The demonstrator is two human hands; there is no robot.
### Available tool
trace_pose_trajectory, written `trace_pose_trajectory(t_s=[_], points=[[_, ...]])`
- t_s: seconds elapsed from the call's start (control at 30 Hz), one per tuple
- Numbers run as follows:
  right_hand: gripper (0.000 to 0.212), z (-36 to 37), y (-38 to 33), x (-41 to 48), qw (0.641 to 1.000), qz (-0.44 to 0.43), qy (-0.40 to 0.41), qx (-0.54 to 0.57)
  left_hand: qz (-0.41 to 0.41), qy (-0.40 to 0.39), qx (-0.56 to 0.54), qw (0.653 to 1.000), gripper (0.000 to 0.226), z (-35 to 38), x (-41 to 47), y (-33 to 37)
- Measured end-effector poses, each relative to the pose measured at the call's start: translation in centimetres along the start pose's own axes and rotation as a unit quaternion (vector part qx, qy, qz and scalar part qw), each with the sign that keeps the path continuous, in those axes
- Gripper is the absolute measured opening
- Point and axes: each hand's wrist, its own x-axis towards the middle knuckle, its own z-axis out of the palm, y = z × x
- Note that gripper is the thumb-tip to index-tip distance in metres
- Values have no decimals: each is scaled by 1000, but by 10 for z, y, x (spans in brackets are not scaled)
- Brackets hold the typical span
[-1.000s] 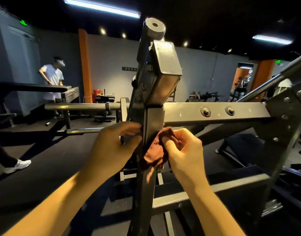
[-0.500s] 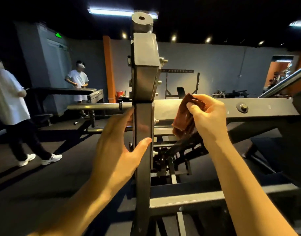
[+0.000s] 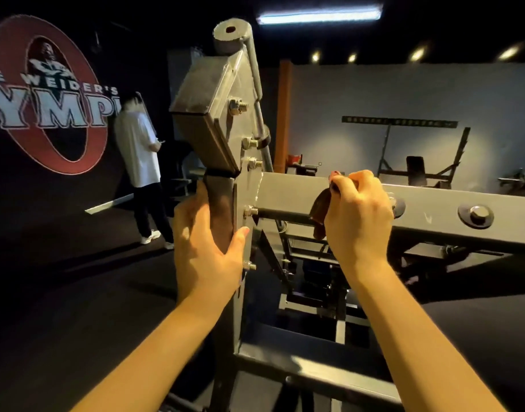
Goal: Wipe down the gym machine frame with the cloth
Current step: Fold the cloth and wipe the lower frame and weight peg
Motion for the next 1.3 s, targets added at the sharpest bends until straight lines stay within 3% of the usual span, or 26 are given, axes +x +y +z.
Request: trace_pose_trajectory(t_s=[0.1, 0.2, 0.27, 0.4, 0.47, 0.53, 0.63, 0.77, 0.93, 1.0, 1.1, 1.17, 1.3], points=[[37, 6, -5, -11, 1000, 13, -11, -8, -7, 6, 10, 1000, 54, 2, -1, -1], [36, 12, -18, -8, 999, 15, -6, 44, -3, 10, 4, 1000, 52, 5, -1, -3], [36, 14, -37, -8, 996, -19, -45, 79, -1, 8, 9, 1000, 51, 7, 1, -3], [40, -7, -21, -7, 992, -51, -102, 61, 18, 25, 23, 999, 77, 8, -4, 5], [36, -25, 10, -7, 998, -20, -66, 8, 139, 53, 64, 987, 90, 10, -10, 6], [28, -32, 26, -9, 999, 23, -33, -22, 300, 53, 104, 947, 83, 16, -15, 2], [23, -14, -2, -12, 999, 28, -40, 7, 398, -21, 112, 910, 69, 33, -12, 1], [27, -14, -17, -14, 984, -44, -144, 92, 341, -136, 175, 913, 80, 52, -6, 15], [20, -37, 30, 16, 994, 62, -89, 10, 294, -187, 217, 912, 88, 63, -5, 15], [21, -24, 8, 14, 995, 38, -97, -7, 280, -198, 185, 921, 92, 67, -7, 7], [24, -3, -30, 0, 982, -17, -161, 100, 244, -205, 131, 939, 99, 72, -9, 0], [27, -6, -21, -2, 972, -51, -201, 110, 239, -211, 122, 940, 96, 73, -10, -3], [26, -37, 38, 12, 990, -6, -137, 33, 245, -216, 121, 937, 92, 69, -11, 0]])
